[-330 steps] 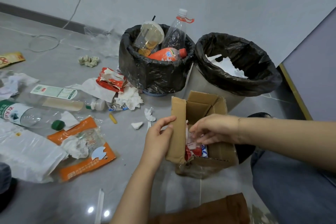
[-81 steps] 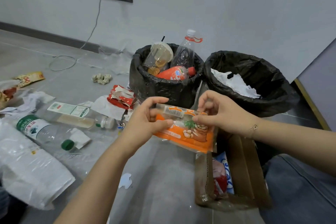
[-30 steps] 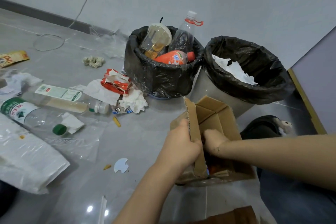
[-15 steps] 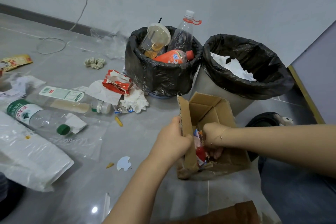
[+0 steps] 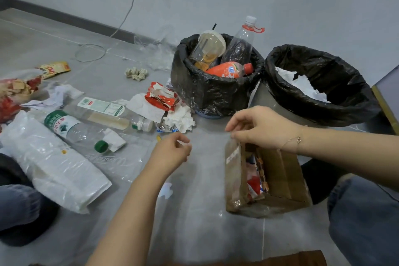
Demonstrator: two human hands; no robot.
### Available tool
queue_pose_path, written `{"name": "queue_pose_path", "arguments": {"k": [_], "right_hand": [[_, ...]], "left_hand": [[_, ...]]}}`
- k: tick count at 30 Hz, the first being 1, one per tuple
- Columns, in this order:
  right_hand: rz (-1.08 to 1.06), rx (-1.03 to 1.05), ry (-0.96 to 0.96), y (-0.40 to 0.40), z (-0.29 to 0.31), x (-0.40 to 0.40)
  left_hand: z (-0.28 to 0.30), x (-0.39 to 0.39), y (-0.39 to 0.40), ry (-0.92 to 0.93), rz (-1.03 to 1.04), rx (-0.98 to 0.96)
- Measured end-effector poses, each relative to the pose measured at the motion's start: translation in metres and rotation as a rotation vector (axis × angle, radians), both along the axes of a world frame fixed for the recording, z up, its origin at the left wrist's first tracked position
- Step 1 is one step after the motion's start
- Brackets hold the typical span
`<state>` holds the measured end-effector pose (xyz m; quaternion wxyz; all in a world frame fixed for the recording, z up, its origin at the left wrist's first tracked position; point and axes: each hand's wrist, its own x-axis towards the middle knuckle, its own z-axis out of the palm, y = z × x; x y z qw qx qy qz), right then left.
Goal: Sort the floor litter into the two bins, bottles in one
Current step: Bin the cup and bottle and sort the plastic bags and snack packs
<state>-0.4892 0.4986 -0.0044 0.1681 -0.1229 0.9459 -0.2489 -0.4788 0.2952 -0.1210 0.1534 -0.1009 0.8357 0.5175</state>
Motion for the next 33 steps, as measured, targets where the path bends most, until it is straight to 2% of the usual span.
{"name": "queue_pose_path", "arguments": {"k": [2,3,7,11,15,17,21,25,28,33], "right_hand": [[0.093,-0.005,0.015,-0.019,-0.002,-0.004],[0.135,0.009,0.012,-0.030,-0.006,-0.008],[0.320,0.215,-0.022,-0.073,-0.035,-0.027],[0.395,0.385,-0.118,-0.099,-0.071,-0.037],[0.388,0.430,-0.140,-0.104,-0.085,-0.043],[0.369,0.435,-0.143,-0.103,-0.087,-0.048],[0.339,0.418,-0.150,-0.106,-0.091,-0.055],[0.365,0.353,-0.233,-0.120,-0.109,-0.046],[0.384,0.286,-0.253,-0.144,-0.136,-0.029],[0.381,0.247,-0.226,-0.178,-0.181,0.002]], "left_hand": [[-0.021,-0.002,-0.025,-0.034,-0.120,-0.315],[-0.032,-0.002,-0.036,-0.078,-0.175,-0.408],[-0.067,0.016,-0.051,-0.176,-0.252,-0.515],[-0.087,0.035,-0.040,-0.074,-0.221,-0.601],[-0.093,0.035,-0.030,-0.013,-0.221,-0.675],[-0.097,0.033,-0.034,-0.019,-0.170,-0.619],[-0.085,0.020,-0.062,-0.094,0.116,-0.226],[-0.056,-0.004,-0.103,-0.005,0.304,0.027],[-0.041,-0.008,-0.121,0.068,0.400,0.138],[-0.042,-0.002,-0.131,0.066,0.535,0.296]]}}
